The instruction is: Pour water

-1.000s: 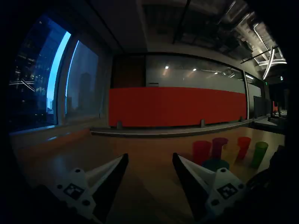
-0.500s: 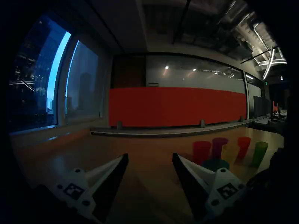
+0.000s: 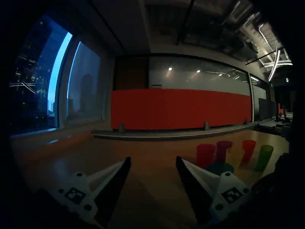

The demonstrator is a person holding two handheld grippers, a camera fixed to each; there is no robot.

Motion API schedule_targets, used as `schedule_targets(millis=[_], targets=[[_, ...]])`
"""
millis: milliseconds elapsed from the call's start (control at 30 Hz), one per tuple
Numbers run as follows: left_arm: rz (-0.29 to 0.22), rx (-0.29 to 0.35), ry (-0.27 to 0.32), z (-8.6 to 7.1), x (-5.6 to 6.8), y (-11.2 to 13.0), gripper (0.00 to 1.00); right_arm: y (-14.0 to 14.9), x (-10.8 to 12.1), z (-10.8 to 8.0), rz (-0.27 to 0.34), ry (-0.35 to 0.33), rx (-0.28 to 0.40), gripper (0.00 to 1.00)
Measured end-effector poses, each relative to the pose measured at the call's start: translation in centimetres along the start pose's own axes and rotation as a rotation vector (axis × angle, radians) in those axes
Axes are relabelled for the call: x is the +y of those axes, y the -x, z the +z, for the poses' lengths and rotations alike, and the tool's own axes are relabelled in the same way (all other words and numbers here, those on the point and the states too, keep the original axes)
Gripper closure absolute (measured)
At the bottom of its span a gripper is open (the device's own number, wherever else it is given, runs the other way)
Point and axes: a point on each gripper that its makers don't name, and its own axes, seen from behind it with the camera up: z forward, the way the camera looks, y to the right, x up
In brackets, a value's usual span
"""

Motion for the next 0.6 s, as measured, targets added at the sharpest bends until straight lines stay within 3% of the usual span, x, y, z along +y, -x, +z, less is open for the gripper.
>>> schedule_targets(millis=[600], targets=[[0.0,0.0,0.0,-0.04,-0.02,0.04,0.13,0.19,-0.1,-0.1,-0.017,-0.007,-0.012,0.0]])
